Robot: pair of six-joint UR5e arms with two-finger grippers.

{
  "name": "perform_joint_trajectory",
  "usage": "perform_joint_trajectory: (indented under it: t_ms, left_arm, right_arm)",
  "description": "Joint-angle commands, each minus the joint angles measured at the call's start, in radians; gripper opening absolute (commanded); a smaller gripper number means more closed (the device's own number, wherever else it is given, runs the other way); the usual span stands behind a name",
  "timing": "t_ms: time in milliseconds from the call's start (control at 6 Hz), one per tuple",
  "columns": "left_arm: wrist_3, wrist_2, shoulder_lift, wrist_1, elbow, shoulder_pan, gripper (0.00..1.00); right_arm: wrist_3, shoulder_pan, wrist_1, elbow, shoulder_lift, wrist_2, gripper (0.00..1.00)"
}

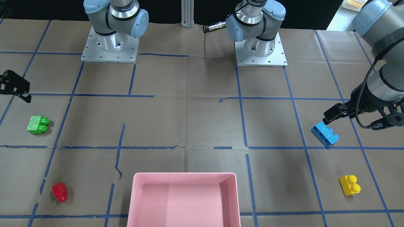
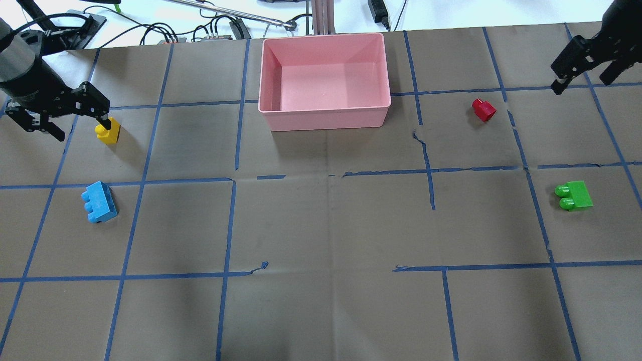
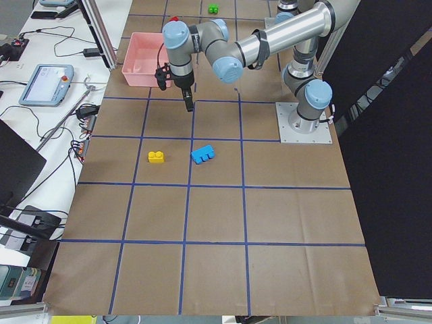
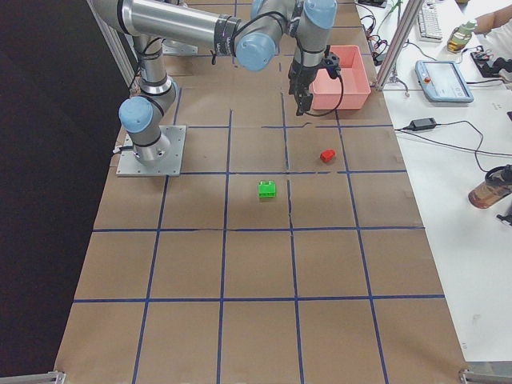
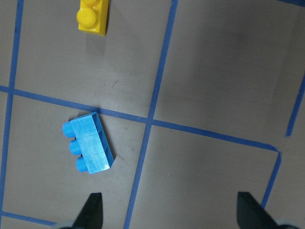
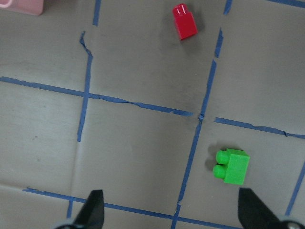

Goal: Put all blocks into box

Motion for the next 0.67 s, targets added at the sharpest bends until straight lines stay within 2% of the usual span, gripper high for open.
perform_joint_trajectory:
  t_ms: [0, 167, 500]
  left_arm:
    - [0.012, 0.000, -0.003, 0.216, -0.196, 0.064, 0.99]
    - [0.018, 0.000, -0.008, 0.358, -0.286, 0.109, 0.99]
    - [0.041, 0.008, -0.092, 0.438, -0.320, 0.131, 0.99]
  right_arm:
    - [-0.259, -0.134, -0.033, 0.008, 0.051, -0.002, 1.00]
    - [-0.262, -0.156, -0.048, 0.035, 0.068, -0.003, 1.00]
    - [-0.209, -0.204, -0.279, 0.235, 0.071, -0.028, 1.00]
